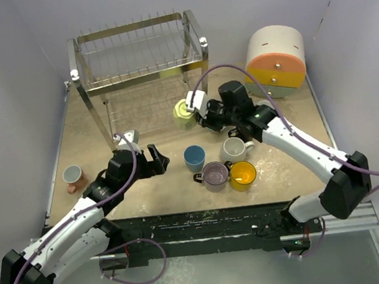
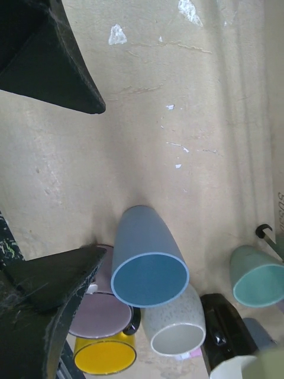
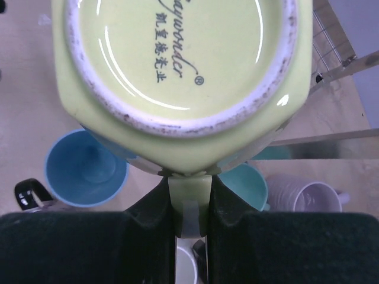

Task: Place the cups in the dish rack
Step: Turn the cup upside down in the dish rack.

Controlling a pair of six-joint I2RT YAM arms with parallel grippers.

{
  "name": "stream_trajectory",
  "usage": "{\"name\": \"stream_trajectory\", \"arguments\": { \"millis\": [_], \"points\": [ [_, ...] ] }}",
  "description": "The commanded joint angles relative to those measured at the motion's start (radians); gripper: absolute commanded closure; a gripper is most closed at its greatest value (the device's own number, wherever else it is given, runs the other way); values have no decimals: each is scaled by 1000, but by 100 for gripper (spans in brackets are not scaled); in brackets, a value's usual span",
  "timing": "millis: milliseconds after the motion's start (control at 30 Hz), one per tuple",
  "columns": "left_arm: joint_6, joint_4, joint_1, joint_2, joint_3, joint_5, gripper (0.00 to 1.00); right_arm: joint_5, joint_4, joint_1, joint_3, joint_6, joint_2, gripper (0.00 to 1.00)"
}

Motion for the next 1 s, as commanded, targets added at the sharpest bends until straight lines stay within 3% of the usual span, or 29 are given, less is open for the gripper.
{"name": "stream_trajectory", "arguments": {
  "millis": [0,967],
  "points": [
    [-59,47,3,-71,-21,-19,4,185,196,51,79,-46,37,100],
    [-129,40,3,-103,-43,-59,4,508,851,102,59,125,447,100]
  ]
}}
